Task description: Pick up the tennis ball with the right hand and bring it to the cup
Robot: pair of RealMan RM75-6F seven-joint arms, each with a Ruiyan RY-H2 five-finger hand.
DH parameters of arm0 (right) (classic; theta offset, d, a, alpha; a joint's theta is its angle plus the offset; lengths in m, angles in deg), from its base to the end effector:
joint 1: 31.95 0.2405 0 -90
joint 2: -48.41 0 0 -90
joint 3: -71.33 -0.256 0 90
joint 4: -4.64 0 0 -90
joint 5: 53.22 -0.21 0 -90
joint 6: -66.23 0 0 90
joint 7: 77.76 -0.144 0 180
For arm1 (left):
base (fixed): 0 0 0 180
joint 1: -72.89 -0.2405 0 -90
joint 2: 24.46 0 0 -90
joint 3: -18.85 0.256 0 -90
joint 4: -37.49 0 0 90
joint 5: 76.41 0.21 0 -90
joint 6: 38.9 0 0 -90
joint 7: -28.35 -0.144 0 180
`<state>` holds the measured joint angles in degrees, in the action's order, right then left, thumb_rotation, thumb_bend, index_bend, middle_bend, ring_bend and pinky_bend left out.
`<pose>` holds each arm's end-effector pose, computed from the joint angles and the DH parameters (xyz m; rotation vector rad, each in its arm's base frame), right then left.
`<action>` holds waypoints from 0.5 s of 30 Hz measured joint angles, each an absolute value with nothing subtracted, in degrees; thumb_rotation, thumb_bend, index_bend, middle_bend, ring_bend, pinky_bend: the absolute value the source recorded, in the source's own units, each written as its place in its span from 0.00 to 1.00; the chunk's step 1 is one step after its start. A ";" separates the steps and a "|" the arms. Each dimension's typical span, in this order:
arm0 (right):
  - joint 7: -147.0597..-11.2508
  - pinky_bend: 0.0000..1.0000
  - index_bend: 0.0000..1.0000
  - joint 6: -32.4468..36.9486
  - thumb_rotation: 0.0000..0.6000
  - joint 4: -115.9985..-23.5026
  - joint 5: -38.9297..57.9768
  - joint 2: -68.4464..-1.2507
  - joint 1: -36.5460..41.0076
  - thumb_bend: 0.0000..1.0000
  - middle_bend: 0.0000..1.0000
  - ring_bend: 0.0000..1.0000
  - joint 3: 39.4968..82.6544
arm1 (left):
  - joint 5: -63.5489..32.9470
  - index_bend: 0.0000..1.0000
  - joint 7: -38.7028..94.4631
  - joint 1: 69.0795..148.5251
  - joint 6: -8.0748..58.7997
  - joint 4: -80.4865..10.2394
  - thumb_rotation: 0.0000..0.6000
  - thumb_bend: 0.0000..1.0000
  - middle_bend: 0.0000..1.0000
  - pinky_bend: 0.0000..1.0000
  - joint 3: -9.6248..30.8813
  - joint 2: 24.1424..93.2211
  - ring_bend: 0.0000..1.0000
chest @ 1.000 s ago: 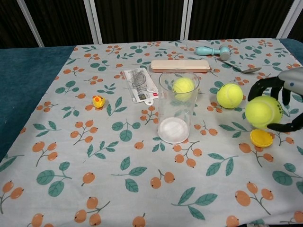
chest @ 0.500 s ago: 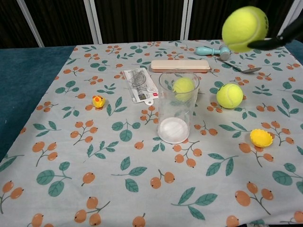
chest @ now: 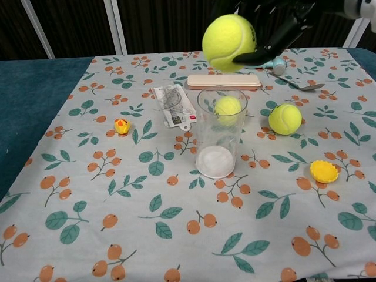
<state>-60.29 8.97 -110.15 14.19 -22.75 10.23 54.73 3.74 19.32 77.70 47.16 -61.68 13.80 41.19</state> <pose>-0.0554 -0.3031 0.0733 1.9318 -0.9628 1.2798 -0.2945 0.1858 0.1524 -1.2898 -0.9103 -0.8753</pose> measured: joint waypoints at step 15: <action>-56.56 0.43 0.15 9.38 1.00 -108.39 10.66 -25.52 12.13 0.17 0.20 0.34 57.40 | 3.81 0.03 19.48 77.68 47.25 -61.79 1.00 0.31 0.03 0.00 13.79 41.09 0.00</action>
